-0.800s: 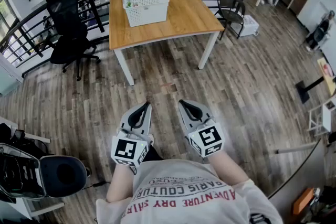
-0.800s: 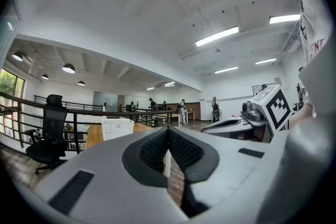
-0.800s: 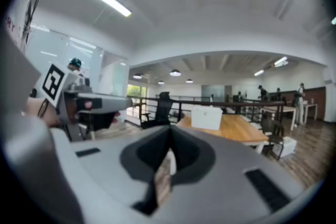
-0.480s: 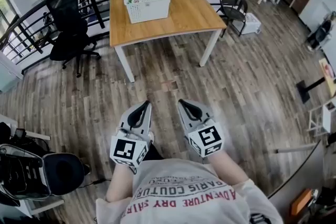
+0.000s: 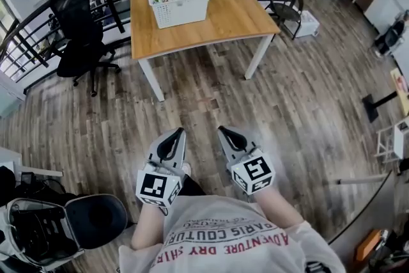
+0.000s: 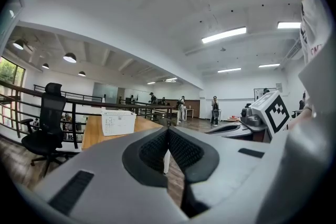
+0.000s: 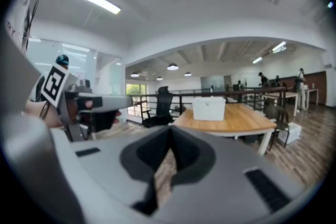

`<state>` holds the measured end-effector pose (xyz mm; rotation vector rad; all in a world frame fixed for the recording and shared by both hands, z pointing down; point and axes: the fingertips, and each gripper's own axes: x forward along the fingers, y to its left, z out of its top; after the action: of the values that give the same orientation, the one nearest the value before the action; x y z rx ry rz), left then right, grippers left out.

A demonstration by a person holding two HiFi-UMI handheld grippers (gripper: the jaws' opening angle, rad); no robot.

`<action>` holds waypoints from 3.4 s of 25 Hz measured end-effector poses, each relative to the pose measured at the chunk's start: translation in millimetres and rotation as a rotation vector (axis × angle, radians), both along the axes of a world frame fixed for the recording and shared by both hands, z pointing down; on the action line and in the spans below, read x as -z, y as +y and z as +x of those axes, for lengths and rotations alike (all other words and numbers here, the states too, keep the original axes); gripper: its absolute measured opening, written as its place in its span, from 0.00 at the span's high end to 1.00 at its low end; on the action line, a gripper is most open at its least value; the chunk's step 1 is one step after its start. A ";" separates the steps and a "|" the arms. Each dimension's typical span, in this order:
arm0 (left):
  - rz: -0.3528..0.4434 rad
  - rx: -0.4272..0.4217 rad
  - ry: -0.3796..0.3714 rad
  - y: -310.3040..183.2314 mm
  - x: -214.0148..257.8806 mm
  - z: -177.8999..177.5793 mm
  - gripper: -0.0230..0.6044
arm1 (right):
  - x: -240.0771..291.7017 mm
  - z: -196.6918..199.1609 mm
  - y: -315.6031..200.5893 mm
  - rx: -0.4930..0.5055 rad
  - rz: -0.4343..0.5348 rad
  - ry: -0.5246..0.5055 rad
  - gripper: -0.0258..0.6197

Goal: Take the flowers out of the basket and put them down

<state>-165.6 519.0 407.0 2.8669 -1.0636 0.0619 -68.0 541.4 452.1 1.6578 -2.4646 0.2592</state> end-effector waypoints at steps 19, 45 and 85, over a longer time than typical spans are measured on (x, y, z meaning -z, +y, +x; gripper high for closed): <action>-0.024 -0.011 0.027 -226.1 9.5 -75.5 0.92 | 11.9 -44.0 -220.0 -0.102 -0.022 -0.013 0.91; -0.031 0.325 0.012 -528.6 4.5 72.2 0.92 | 7.9 107.4 -578.8 0.229 -0.059 0.025 0.91; -0.137 0.329 0.040 -844.0 -54.8 2.9 0.92 | -182.4 69.0 -897.7 0.311 -0.855 0.222 0.76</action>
<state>-162.7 -325.1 461.8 2.5273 -1.4447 0.0533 0.9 -356.3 634.5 0.8789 -1.9575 0.8732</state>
